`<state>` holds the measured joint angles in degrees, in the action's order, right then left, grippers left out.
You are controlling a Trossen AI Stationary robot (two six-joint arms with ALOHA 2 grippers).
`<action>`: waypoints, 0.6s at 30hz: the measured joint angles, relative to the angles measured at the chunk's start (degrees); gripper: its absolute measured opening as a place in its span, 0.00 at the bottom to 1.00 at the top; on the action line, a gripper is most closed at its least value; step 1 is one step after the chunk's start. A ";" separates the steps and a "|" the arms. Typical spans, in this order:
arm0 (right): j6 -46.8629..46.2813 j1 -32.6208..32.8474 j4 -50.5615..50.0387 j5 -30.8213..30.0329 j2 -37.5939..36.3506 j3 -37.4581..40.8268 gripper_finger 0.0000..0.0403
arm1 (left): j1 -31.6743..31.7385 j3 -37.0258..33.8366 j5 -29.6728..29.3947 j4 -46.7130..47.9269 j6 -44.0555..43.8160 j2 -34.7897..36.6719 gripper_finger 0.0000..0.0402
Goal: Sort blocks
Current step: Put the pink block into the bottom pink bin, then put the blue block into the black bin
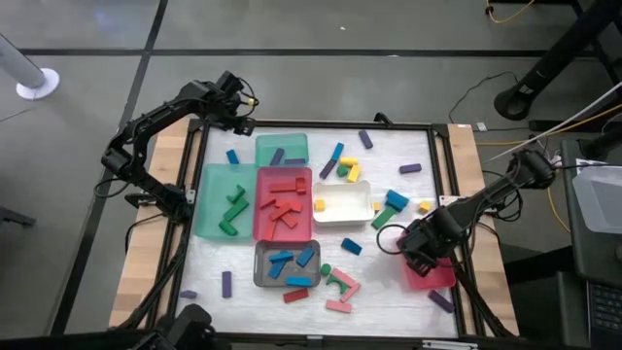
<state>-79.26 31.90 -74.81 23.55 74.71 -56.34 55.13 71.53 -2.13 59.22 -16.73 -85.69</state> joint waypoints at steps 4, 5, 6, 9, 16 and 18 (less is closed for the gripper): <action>0.00 0.00 0.05 -0.61 0.25 0.00 0.49 | 0.38 0.00 0.00 2.31 -5.48 -0.44 0.46; 0.00 0.00 0.09 -0.66 0.25 0.00 0.51 | 0.44 -0.30 -0.04 2.41 -6.53 -0.66 0.46; 0.01 0.00 0.10 -0.72 0.25 0.00 0.53 | 0.44 -0.93 -0.02 2.04 -7.39 -0.83 0.46; 0.00 -0.02 0.41 -0.95 0.24 0.00 0.56 | 0.48 -4.42 -0.03 1.14 -10.94 -1.03 0.46; 0.02 -0.04 1.75 -3.09 0.23 0.00 0.57 | 0.75 -13.91 0.09 -0.75 -18.51 -1.05 0.46; 0.04 -0.04 1.74 -4.52 0.23 0.00 0.57 | 1.02 -16.20 0.10 -3.98 -19.22 -1.05 0.46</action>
<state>-79.23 31.86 -73.07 19.03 74.94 -56.34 56.15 55.33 -2.02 55.24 -35.95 -86.74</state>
